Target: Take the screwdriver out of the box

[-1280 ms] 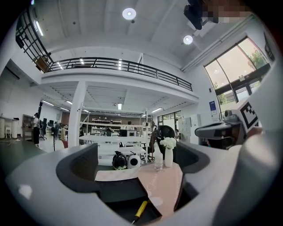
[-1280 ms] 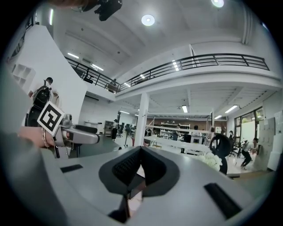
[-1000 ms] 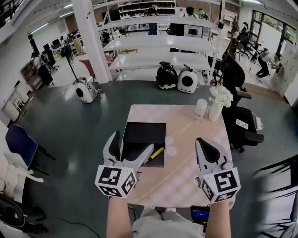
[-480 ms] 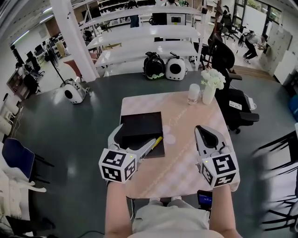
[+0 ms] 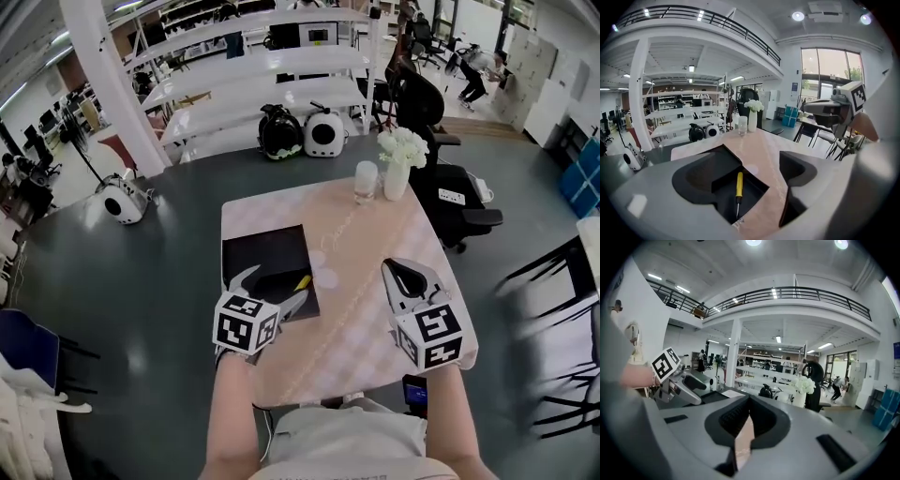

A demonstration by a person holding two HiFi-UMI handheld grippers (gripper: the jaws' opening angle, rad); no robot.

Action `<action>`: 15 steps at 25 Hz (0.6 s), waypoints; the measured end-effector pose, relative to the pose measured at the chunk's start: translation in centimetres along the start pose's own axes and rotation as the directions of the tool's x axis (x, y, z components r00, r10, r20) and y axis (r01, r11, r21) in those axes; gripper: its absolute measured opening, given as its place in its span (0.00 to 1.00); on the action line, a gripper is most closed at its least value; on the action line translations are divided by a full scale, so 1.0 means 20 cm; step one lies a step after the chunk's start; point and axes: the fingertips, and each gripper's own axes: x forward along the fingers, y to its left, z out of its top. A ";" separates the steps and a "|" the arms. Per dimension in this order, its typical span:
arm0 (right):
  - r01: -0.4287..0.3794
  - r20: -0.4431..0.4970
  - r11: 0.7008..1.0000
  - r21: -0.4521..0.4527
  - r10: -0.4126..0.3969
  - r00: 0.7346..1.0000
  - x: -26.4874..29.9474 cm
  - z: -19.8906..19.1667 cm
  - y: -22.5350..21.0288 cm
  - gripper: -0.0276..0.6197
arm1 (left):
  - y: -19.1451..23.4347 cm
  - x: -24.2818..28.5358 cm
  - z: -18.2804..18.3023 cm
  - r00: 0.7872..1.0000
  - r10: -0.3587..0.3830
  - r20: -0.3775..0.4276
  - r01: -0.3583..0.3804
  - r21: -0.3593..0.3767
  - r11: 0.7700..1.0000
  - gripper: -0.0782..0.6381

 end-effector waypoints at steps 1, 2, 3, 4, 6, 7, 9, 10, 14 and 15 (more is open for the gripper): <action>0.002 -0.009 1.000 0.003 -0.002 1.000 0.00 -0.01 0.00 0.05 | 0.01 0.02 -0.02 1.000 -0.001 -0.025 0.001 0.000 1.000 0.68; 0.005 -0.018 1.000 0.007 -0.004 1.000 0.00 -0.03 0.00 0.05 | 0.02 0.04 -0.04 0.999 0.004 -0.048 -0.004 0.002 1.000 0.58; 0.006 -0.027 1.000 0.011 -0.006 1.000 0.00 -0.05 0.00 0.05 | 0.03 0.06 -0.07 0.997 0.008 -0.071 -0.007 0.007 1.000 0.50; 0.008 -0.037 1.000 0.015 -0.007 0.999 0.00 -0.07 0.00 0.05 | 0.04 0.09 -0.09 0.996 0.007 -0.094 -0.005 0.013 1.000 0.48; 0.013 -0.054 1.000 0.025 -0.011 0.998 0.00 -0.12 0.00 0.05 | 0.04 0.14 -0.15 0.989 -0.008 -0.145 0.011 0.021 1.000 0.46; 0.017 -0.062 0.999 0.031 -0.015 0.998 0.00 -0.14 -0.01 0.05 | 0.04 0.16 -0.18 0.985 -0.016 -0.172 0.021 0.024 1.000 0.45; 0.025 -0.077 0.999 0.042 -0.022 0.997 0.00 -0.17 -0.01 0.05 | 0.04 0.21 -0.23 0.974 -0.034 -0.223 0.040 0.022 0.999 0.44; 0.030 -0.084 0.998 0.047 -0.026 0.996 -0.01 -0.18 -0.01 0.05 | 0.04 0.23 -0.26 0.968 -0.045 -0.247 0.052 0.019 0.998 0.44; 0.054 -0.113 0.996 0.071 -0.046 0.992 -0.02 -0.25 -0.04 0.05 | 0.03 0.34 -0.37 0.937 -0.089 -0.338 0.098 0.010 0.995 0.44; 0.060 -0.120 0.995 0.075 -0.051 0.991 -0.02 -0.27 -0.05 0.05 | 0.03 0.37 -0.40 0.928 -0.097 -0.359 0.107 0.009 0.994 0.43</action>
